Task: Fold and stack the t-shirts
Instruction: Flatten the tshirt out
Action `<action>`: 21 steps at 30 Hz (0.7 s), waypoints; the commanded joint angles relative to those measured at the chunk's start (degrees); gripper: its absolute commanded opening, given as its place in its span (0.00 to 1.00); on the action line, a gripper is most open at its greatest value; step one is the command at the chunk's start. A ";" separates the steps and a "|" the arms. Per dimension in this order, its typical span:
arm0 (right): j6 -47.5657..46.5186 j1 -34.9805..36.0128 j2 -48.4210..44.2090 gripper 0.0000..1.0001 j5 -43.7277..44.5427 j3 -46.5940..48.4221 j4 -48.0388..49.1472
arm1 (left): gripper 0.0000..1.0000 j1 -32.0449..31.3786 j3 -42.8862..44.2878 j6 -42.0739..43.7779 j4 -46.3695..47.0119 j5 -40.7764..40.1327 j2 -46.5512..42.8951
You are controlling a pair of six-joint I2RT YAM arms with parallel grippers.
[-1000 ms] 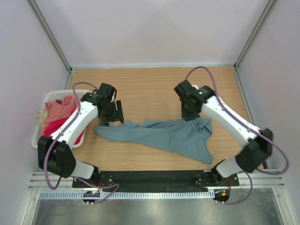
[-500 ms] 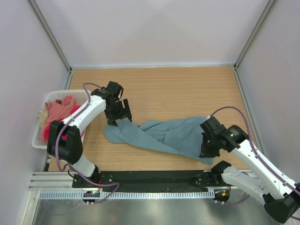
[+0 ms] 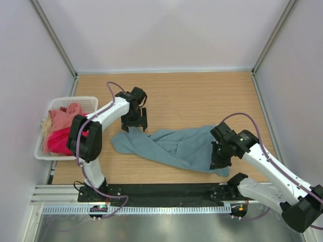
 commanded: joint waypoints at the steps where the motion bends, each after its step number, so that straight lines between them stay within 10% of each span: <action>1: -2.40 0.10 0.29 0.01 -0.67 3.20 0.78 | 0.78 0.84 5.31 3.18 0.23 -5.57 3.82; 12: -2.67 -0.08 0.11 0.01 3.98 5.22 -1.51 | 0.63 2.42 8.67 3.28 1.72 -4.87 12.53; 21: -4.25 -0.42 4.50 0.01 10.58 10.14 -0.72 | 0.01 3.03 8.83 3.27 1.91 -5.21 13.06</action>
